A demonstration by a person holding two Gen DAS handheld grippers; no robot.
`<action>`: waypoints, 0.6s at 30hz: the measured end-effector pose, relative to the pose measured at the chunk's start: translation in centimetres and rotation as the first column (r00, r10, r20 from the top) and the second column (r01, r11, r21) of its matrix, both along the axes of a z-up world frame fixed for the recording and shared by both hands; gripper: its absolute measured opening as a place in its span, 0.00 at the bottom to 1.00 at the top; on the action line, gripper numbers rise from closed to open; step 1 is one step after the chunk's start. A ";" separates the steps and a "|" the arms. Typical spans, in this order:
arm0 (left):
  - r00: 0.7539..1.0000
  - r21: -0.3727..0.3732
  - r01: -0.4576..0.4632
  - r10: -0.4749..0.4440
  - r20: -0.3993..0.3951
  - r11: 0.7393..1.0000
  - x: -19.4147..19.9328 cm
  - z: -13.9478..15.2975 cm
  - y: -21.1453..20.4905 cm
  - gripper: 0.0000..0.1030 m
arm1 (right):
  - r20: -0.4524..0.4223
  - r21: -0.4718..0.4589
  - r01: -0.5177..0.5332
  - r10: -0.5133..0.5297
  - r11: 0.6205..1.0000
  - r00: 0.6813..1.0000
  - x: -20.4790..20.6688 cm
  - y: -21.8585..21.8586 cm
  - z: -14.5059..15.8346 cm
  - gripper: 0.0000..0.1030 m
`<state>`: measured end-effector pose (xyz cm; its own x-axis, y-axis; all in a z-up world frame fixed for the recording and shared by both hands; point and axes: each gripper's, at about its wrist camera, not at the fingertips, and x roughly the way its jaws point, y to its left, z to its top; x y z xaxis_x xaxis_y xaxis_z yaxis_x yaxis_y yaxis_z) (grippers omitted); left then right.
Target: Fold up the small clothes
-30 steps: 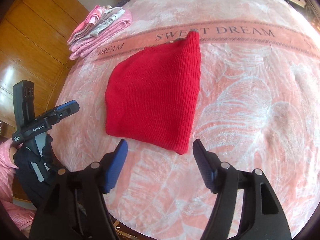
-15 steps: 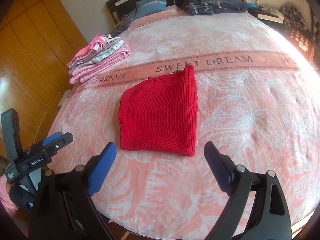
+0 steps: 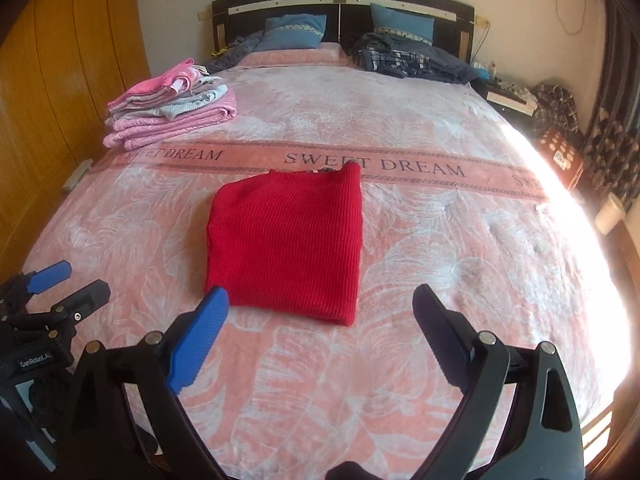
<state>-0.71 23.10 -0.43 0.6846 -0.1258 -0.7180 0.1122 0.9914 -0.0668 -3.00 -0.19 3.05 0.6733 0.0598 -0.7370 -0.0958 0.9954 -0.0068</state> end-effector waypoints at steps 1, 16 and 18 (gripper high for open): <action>1.000 0.001 0.001 -0.001 0.000 1.000 0.0 0.0 0.0 0.90 | 0.002 -0.012 -0.011 0.011 1.000 1.000 0.0 0.3 -0.1 0.90; 0.998 0.080 -0.049 0.052 -0.029 0.996 0.5 -2.2 -0.3 0.92 | -0.194 0.147 0.024 0.005 0.989 0.981 1.2 -0.4 -4.1 0.90; 0.997 0.076 -0.057 0.060 -0.038 0.995 0.7 -2.4 -0.1 0.92 | -0.205 0.137 0.016 0.012 0.990 0.979 1.1 -0.2 -4.5 0.90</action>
<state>-0.01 22.98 -2.82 0.6598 -0.0312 -0.7508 0.0523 0.9986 0.0044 -1.89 -0.38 -1.46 0.5091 0.1689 -0.8440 -0.0788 0.9856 0.1497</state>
